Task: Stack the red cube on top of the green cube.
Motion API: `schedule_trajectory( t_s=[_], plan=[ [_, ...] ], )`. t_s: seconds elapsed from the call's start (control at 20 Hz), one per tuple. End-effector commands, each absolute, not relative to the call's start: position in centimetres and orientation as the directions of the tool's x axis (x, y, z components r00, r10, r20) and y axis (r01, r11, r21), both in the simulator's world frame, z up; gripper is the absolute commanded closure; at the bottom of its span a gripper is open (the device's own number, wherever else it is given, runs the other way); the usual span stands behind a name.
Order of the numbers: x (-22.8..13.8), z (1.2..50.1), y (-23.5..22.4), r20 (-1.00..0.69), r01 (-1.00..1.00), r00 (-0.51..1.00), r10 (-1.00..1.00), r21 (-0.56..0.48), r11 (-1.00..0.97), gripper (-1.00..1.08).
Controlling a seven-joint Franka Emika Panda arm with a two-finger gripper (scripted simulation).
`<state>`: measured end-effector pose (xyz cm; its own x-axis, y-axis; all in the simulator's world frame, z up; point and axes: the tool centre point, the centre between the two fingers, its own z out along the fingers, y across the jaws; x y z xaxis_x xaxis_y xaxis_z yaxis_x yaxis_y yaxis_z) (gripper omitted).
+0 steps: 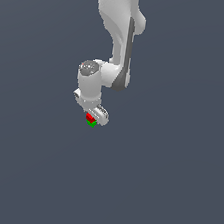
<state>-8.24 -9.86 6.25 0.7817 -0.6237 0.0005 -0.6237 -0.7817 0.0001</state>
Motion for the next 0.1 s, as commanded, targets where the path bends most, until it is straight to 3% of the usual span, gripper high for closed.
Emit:
schedule_trajectory(
  t_s=[0.0, 0.05],
  plan=[
    [-8.24, 6.25, -9.86, 0.001, -0.624, 0.782, -0.624, 0.0, -0.782, -0.92],
    [-8.24, 6.25, -9.86, 0.001, -0.624, 0.782, -0.624, 0.0, -0.782, -0.92]
  ],
)
